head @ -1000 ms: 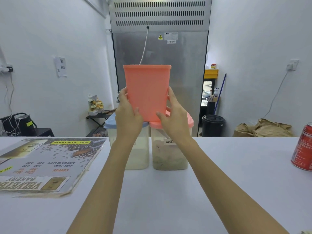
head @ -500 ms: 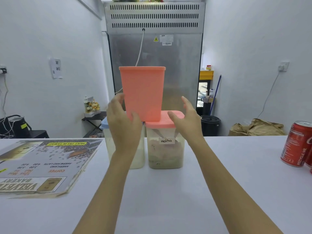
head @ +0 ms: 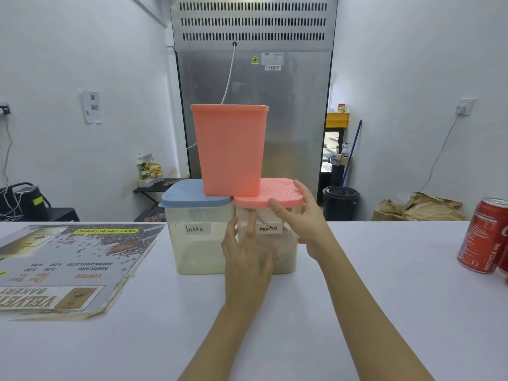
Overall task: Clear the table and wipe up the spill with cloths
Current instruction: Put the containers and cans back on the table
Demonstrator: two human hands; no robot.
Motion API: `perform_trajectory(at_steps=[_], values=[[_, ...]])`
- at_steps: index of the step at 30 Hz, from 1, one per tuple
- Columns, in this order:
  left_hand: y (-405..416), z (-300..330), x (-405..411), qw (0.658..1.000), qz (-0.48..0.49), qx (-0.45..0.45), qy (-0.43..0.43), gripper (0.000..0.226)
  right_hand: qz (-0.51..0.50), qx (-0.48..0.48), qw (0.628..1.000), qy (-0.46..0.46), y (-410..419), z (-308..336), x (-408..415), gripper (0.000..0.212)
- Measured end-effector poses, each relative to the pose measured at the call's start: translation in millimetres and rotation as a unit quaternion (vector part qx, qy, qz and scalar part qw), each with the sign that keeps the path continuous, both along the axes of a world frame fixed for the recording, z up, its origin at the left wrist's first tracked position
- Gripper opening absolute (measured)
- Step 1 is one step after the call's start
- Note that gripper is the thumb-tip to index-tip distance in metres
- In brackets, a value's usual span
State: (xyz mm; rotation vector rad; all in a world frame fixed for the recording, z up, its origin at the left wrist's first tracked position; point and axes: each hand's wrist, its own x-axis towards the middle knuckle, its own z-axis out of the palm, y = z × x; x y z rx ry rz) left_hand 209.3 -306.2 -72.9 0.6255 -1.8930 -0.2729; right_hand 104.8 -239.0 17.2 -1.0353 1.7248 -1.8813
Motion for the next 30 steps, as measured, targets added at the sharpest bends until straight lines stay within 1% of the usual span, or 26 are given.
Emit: perform_trajectory(at_steps=[8, 11, 13, 15, 17, 19, 20, 22, 25, 28, 30], values=[[0.4, -2.1, -2.3, 1.000, 0.009, -0.001, -0.005, 0.085, -0.010, -0.002, 1.000, 0.010, -3.8, -4.1, -1.7, 0.084], [2.0, 2.9, -2.2, 0.999, 0.045, -0.020, -0.013, 0.086, -0.002, -0.007, 1.000, 0.004, -2.4, -2.4, -1.0, 0.084], [7.5, 13.0, -1.9, 0.994, 0.098, -0.041, -0.001, 0.078, -0.002, 0.013, 1.000, 0.018, 5.1, -0.3, -4.5, 0.088], [18.5, 29.0, -7.4, 0.990, 0.111, -0.068, 0.046, 0.065, -0.036, 0.047, 0.997, 0.051, 25.4, 7.1, -20.0, 0.093], [35.3, 45.1, -21.6, 0.990, 0.068, -0.092, 0.078, 0.059, -0.109, 0.071, 0.989, 0.076, 60.8, 15.8, -43.4, 0.090], [57.9, 56.8, -44.9, 0.993, -0.021, -0.098, 0.064, 0.055, -0.192, 0.084, 0.974, 0.091, 104.7, 18.2, -64.2, 0.082], [72.5, 61.9, -60.2, 0.992, -0.072, -0.094, 0.049, 0.054, -0.233, 0.088, 0.963, 0.102, 128.2, 16.6, -73.0, 0.077], [99.1, 68.6, -90.0, 0.987, -0.143, -0.073, -0.005, 0.056, -0.302, 0.092, 0.941, 0.123, 166.5, 11.6, -84.2, 0.066], [139.3, 74.0, -137.3, 0.972, -0.215, -0.024, -0.097, 0.064, -0.396, 0.097, 0.900, 0.155, 214.1, -1.9, -104.0, 0.054], [170.4, 76.5, -183.3, 0.949, -0.275, 0.054, -0.142, 0.068, -0.465, 0.118, 0.854, 0.198, 247.4, -13.3, -130.5, 0.058], [183.9, 78.9, -214.7, 0.933, -0.312, 0.093, -0.155, 0.070, -0.488, 0.132, 0.832, 0.229, 263.9, -14.0, -150.1, 0.066]])
